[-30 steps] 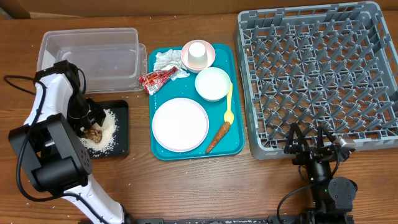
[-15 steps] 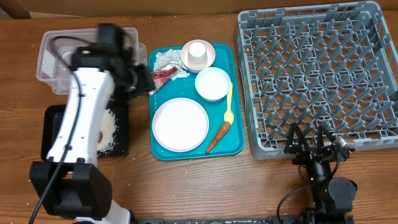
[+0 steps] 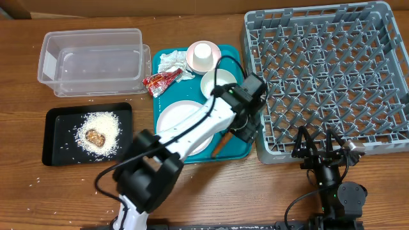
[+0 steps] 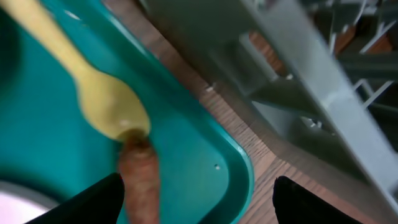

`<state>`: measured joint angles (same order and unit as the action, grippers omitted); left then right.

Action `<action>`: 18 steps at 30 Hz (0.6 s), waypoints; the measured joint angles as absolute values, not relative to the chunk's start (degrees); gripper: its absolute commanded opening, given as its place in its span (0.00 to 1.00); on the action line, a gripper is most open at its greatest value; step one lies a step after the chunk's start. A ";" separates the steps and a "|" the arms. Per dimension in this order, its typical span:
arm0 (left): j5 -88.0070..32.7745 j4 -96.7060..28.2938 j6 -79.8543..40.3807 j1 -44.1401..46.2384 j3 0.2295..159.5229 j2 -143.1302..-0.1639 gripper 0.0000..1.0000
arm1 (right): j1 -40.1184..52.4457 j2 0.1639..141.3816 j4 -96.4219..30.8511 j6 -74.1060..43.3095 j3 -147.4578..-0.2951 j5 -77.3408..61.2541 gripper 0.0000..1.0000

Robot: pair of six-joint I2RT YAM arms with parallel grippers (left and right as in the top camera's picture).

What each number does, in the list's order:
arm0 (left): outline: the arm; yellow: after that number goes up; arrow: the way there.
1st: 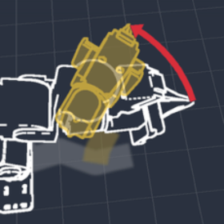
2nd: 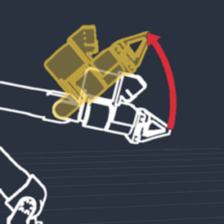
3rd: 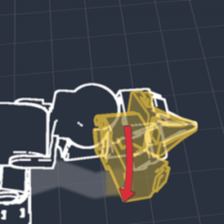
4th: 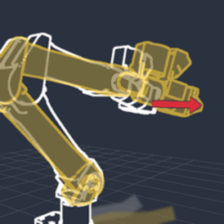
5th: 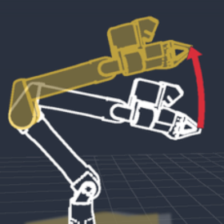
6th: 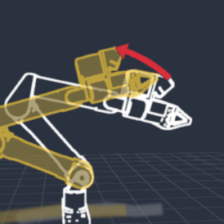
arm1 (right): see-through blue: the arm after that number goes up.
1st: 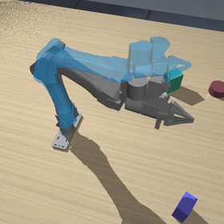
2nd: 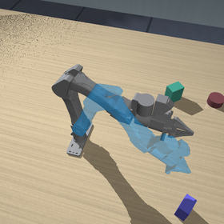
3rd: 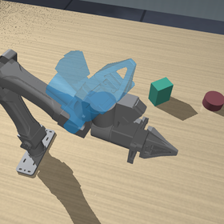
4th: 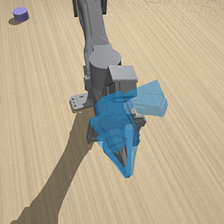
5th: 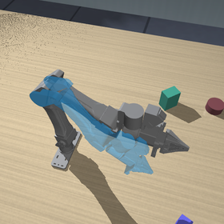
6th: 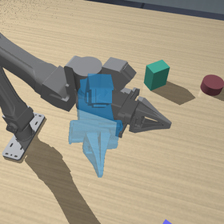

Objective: Sort waste into correct bins and load items into the dishwasher
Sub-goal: 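Reach the left gripper to the carrot on the teal tray and grasp it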

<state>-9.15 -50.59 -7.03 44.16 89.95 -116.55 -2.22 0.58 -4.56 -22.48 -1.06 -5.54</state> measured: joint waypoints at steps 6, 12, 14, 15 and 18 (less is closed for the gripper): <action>-4.69 -51.24 -6.37 44.16 89.91 -119.28 0.69 | -2.20 0.58 -4.51 -22.46 -1.06 -5.54 1.00; -0.16 -54.94 -5.98 44.16 89.89 -119.33 0.65 | -2.22 0.58 -4.56 -22.46 -1.06 -5.54 1.00; 0.36 -56.51 -5.93 44.16 89.86 -119.35 0.64 | -2.22 0.58 -4.54 -22.46 -1.06 -5.52 1.00; 0.60 -57.34 -5.93 44.16 89.86 -119.35 0.62 | -2.22 0.58 -4.56 -22.46 -1.06 -5.56 1.00; 1.10 -58.15 -5.91 44.18 89.86 -119.39 0.62 | -2.20 0.58 -4.56 -22.48 -1.06 -5.52 1.00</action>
<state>1.10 -58.15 -5.91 44.18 89.86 -119.39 -2.20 0.58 -4.56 -22.48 -1.06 -5.52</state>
